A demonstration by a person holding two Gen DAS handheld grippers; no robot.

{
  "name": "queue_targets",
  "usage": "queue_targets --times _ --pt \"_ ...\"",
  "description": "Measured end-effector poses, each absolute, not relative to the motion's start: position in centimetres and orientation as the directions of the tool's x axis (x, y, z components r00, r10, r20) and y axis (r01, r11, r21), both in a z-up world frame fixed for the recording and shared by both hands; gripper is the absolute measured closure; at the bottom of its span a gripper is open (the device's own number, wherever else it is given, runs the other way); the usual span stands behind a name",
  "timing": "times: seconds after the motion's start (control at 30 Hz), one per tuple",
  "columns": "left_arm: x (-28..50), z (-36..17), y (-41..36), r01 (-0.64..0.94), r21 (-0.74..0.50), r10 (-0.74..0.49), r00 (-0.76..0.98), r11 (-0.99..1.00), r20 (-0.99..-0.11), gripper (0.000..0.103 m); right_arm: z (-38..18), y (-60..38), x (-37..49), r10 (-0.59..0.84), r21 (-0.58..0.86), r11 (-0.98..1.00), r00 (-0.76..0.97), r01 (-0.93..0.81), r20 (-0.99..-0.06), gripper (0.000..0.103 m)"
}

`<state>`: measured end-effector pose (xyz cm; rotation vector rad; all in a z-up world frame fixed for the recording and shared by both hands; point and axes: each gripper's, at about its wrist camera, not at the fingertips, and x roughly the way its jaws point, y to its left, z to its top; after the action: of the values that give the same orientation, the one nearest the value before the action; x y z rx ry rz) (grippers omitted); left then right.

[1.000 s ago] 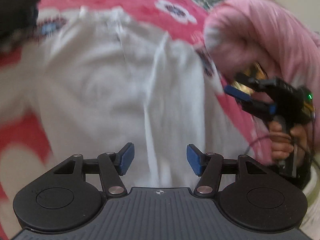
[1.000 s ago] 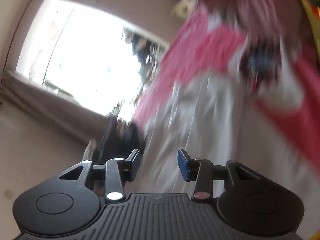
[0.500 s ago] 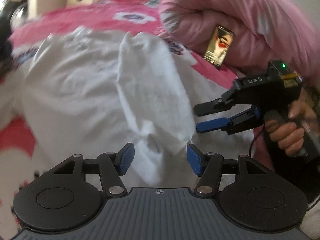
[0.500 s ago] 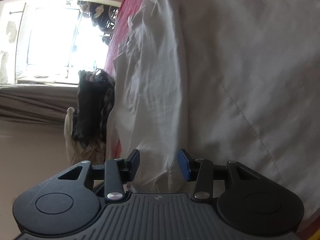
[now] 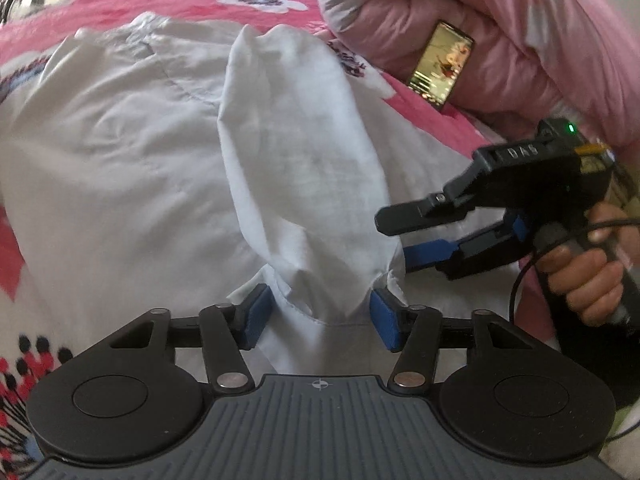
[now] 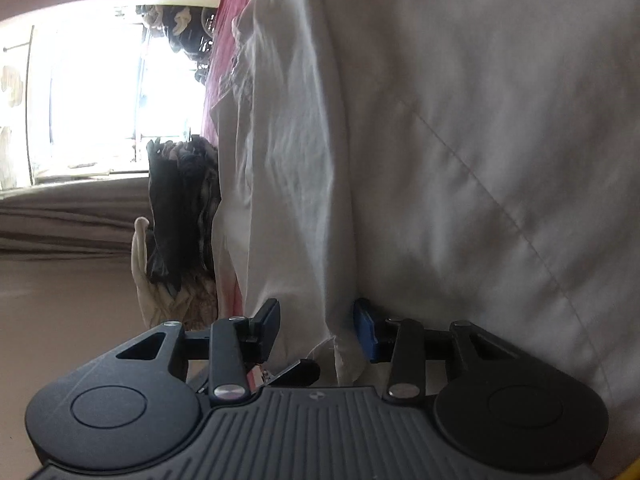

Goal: Fold clothes

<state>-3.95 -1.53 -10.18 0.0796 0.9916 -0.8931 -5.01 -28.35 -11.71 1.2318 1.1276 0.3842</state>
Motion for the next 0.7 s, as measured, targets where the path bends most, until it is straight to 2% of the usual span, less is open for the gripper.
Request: queue_targets --times 0.03,0.07,0.1,0.13,0.17,0.2,0.27,0.33,0.37,0.5,0.57,0.7 --pt "-3.7 -10.2 -1.4 0.671 -0.341 -0.622 0.229 0.659 -0.749 0.064 -11.6 -28.2 -5.1 0.763 0.879 0.36 0.444 0.312 -0.469 0.062" --pt "-3.5 -10.3 -1.2 0.652 -0.369 -0.631 0.22 0.663 -0.744 0.067 -11.5 -28.1 -5.2 0.765 0.879 0.366 0.439 0.305 -0.471 0.063" --pt "-3.2 -10.3 -1.0 0.63 -0.399 -0.641 0.211 0.666 -0.738 0.076 -11.4 -28.0 -5.3 0.768 0.879 0.372 0.434 0.297 -0.471 0.065" --pt "-2.9 -10.2 -0.6 0.595 -0.443 -0.655 0.194 0.67 -0.73 0.086 -11.2 -27.9 -5.4 0.771 0.88 0.377 0.428 0.289 -0.472 0.072" --pt "-2.6 -10.1 -0.2 0.557 -0.488 -0.67 0.177 0.673 -0.721 0.088 -11.1 -27.8 -5.5 0.774 0.88 0.383 0.422 0.282 -0.472 0.083" --pt "-2.2 -10.0 0.5 0.505 -0.545 -0.693 0.16 0.669 -0.703 0.089 -10.9 -27.8 -5.7 0.781 0.884 0.379 0.418 0.275 -0.465 0.085" --pt "-1.7 -9.5 2.0 0.408 -0.66 -0.757 0.133 0.63 -0.64 0.089 -10.4 -28.4 -5.9 0.81 0.907 0.324 0.417 0.268 -0.413 0.086" --pt "-1.4 -9.1 3.1 0.351 -0.717 -0.79 0.129 0.602 -0.6 0.088 -9.9 -29.0 -6.1 0.834 0.931 0.262 0.424 0.255 -0.351 0.086" --pt "-1.3 -9.0 3.6 0.325 -0.739 -0.802 0.129 0.59 -0.584 0.088 -9.8 -29.4 -6.2 0.836 0.933 0.257 0.426 0.252 -0.345 0.083" --pt "-0.7 -10.7 3.6 0.298 -0.699 -0.751 0.108 0.65 -0.652 0.071 -10.9 -30.1 -6.6 0.823 0.909 0.28 0.411 0.308 -0.393 0.07" --pt "-0.6 -11.4 3.6 0.294 -0.683 -0.734 0.109 0.668 -0.67 0.069 -11.4 -30.0 -7.0 0.82 0.898 0.299 0.395 0.323 -0.415 0.063" --pt "-0.6 -11.8 3.7 0.31 -0.669 -0.726 0.122 0.675 -0.676 0.064 -11.2 -30.0 -7.6 0.805 0.883 0.348 0.383 0.314 -0.453 0.058"
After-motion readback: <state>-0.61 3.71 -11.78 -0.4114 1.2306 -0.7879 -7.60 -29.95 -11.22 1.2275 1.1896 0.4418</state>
